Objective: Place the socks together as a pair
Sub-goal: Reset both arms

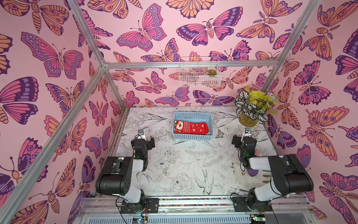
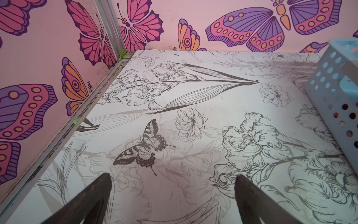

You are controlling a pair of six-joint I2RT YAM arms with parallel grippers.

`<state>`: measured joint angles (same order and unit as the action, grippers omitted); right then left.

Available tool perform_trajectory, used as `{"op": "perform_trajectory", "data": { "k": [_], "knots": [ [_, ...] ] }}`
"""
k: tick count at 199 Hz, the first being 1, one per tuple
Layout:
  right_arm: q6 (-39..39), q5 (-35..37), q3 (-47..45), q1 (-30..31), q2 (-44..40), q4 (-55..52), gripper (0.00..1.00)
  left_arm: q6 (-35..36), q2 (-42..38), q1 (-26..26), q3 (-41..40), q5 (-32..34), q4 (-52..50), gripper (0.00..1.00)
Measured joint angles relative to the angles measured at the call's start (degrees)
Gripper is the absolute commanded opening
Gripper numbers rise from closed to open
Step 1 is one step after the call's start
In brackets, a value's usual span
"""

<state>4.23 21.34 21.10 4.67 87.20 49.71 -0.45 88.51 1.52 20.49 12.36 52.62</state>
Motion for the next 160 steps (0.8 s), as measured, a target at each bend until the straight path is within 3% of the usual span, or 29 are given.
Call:
{"op": "perform_trajectory", "data": {
  "k": [125, 160],
  "knots": [
    [0.0, -0.3, 0.0, 0.0, -0.4, 0.1, 0.99, 0.0, 0.0, -0.5, 0.0, -2.3, -0.4, 1.00],
    [-0.2, -1.1, -2.0, 0.0, -9.9, -2.4, 0.99, 0.0, 0.0, -0.5, 0.0, -2.4, -0.4, 1.00]
  ]
}}
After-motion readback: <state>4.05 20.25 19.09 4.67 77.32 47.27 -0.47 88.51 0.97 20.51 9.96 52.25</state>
